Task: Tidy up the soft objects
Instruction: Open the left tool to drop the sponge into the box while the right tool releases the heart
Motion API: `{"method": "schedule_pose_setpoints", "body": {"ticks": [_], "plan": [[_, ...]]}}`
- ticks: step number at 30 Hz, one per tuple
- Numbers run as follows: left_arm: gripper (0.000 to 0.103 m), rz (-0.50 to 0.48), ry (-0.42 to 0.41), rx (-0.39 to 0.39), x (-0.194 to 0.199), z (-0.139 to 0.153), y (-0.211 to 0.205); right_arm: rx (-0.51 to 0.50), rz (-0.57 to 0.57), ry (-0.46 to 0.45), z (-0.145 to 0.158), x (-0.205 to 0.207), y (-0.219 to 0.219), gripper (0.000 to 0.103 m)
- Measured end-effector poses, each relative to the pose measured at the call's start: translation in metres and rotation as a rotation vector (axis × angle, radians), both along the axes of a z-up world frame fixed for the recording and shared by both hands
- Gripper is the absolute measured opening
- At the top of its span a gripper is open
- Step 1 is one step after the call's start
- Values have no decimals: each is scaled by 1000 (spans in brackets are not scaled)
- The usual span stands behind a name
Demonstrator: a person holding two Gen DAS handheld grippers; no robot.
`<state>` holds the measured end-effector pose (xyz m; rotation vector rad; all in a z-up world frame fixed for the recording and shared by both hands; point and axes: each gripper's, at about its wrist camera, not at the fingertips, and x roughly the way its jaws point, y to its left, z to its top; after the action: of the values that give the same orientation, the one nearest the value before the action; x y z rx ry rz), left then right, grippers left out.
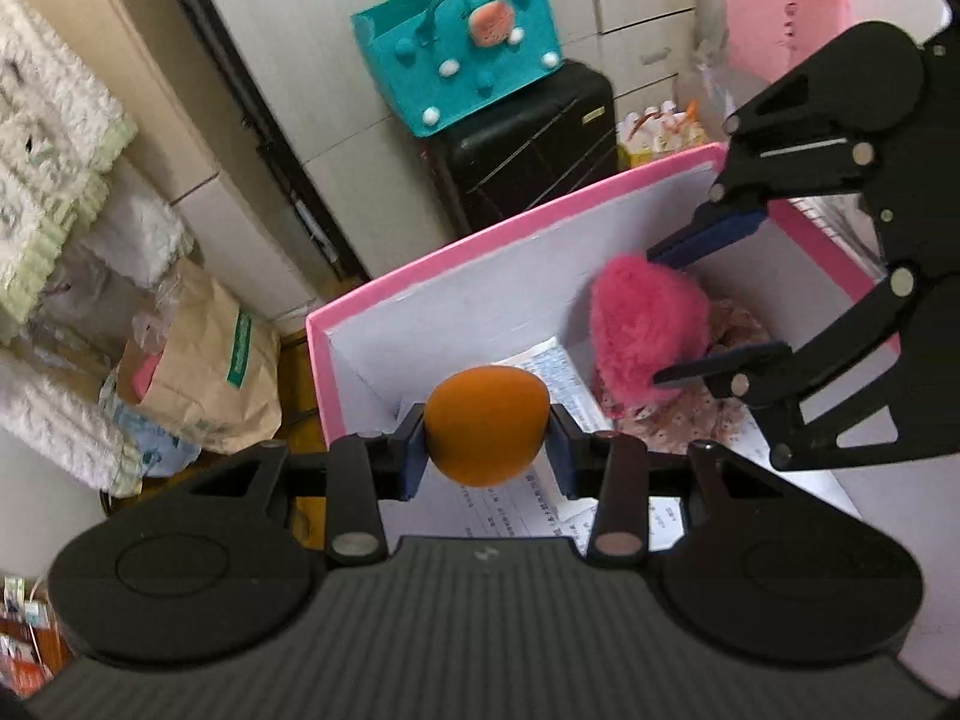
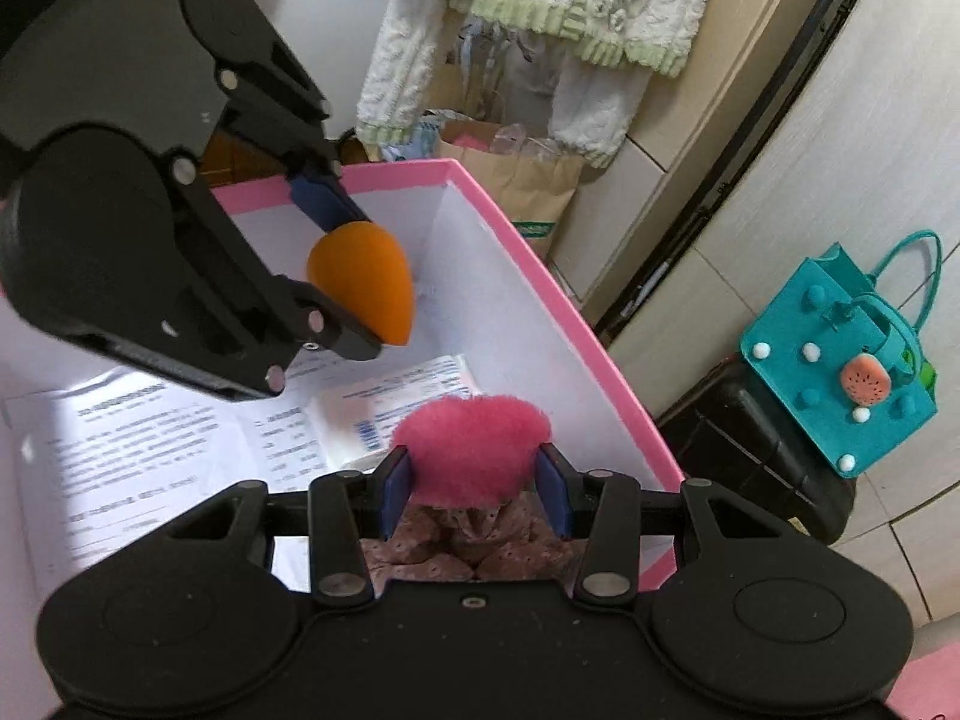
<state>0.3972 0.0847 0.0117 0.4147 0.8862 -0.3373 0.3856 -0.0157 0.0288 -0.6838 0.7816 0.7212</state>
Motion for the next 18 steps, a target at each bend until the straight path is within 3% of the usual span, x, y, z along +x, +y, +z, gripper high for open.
{"method": "schedule_pose_setpoints", "body": {"ticks": [6, 10, 18], "plan": [[43, 19, -13, -4, 6, -4, 1, -11, -36, -13, -4, 4, -4, 50], [45, 19, -38, 2, 4, -2, -2, -5, -52, -49, 1, -2, -7, 58], [45, 16, -50, 2, -7, 2, -5, 63, -111, -66, 15, -20, -20, 58]]}}
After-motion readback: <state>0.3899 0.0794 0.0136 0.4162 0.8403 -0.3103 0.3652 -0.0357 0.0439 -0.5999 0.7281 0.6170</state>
